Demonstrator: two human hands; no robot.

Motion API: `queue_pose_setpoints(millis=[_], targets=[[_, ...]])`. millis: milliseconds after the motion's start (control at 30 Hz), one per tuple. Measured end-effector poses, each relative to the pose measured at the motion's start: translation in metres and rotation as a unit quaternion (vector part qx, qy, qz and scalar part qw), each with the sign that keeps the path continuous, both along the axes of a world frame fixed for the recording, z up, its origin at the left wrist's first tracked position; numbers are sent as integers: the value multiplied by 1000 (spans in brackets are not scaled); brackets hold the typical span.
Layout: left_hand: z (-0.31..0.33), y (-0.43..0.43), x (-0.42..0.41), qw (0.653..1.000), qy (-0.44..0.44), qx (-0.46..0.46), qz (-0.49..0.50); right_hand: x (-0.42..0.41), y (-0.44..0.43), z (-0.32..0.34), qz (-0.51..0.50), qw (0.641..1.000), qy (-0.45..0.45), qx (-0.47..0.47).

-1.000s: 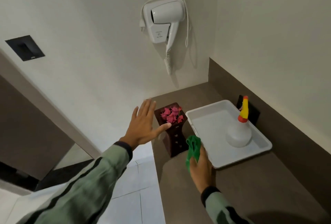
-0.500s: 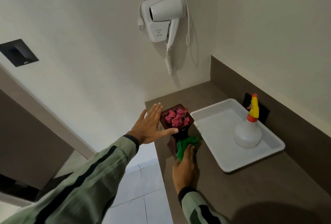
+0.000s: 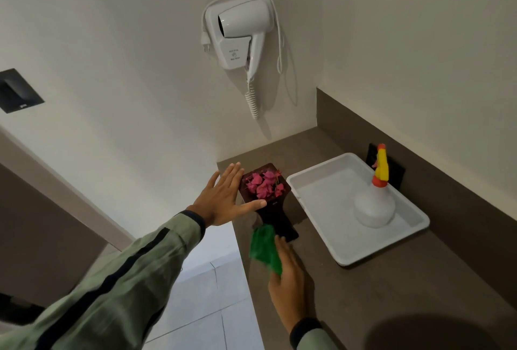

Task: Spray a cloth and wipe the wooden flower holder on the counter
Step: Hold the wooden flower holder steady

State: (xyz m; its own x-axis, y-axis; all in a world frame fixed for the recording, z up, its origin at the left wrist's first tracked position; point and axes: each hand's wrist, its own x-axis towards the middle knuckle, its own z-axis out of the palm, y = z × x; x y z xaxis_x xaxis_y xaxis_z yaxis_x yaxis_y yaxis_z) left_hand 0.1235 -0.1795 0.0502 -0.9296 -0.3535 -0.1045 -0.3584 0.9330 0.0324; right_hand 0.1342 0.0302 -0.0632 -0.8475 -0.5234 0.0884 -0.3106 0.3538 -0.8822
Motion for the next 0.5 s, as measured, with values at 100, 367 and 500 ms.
queue_pose_setpoints(millis=[100,367,500], targets=[[1,-1,0,1000,-1,-3,-1,-7,-8,16,-169,978,-82,-96],[5,0,0,1000,-5,3,-6,-6,-58,45,-138,965,-132,-179],[4,1,0,1000,-2,3,-7,12,-51,24,-65,993,-59,-80]])
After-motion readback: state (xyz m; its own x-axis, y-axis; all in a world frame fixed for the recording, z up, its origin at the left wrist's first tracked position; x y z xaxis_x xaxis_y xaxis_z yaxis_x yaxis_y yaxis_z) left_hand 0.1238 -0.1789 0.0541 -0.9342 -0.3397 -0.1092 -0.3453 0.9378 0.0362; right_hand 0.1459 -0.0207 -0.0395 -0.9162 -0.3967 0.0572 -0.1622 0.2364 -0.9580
